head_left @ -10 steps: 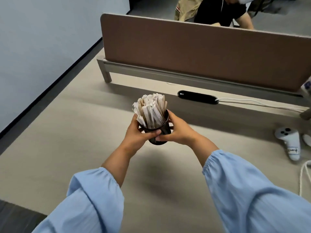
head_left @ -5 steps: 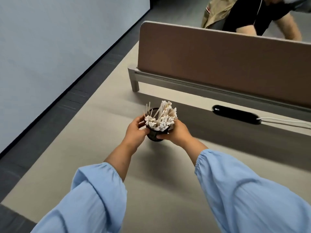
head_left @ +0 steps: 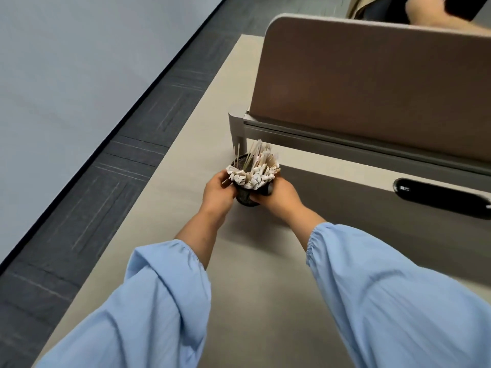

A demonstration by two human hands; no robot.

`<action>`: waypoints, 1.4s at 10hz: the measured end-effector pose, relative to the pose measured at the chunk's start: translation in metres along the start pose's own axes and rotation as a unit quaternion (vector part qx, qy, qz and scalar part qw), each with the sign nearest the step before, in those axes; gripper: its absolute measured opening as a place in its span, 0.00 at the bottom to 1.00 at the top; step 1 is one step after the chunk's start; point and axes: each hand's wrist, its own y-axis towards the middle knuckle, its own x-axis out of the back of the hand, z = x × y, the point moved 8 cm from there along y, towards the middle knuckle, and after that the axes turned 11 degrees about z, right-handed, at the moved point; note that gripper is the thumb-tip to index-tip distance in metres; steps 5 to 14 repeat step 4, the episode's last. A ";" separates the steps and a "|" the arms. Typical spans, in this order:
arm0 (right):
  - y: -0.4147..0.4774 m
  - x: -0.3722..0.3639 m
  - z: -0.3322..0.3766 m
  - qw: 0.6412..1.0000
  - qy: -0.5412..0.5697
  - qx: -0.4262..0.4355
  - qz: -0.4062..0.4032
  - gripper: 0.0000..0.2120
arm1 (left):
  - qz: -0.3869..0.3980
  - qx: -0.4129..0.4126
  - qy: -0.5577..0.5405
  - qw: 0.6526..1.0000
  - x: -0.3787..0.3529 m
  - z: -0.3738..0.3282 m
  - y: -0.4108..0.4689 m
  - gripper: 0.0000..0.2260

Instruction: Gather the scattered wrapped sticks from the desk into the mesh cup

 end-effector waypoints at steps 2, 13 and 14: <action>0.018 0.003 -0.001 1.000 0.002 -0.018 -0.008 0.33 | 0.017 -0.019 -0.031 0.999 -0.004 -0.006 0.015 0.20; 0.010 0.009 -0.003 1.000 -0.002 -0.021 -0.005 0.32 | 0.034 0.000 -0.021 0.999 -0.011 -0.004 0.013 0.21; 0.010 0.009 -0.003 1.000 -0.002 -0.021 -0.005 0.32 | 0.034 0.000 -0.021 0.999 -0.011 -0.004 0.013 0.21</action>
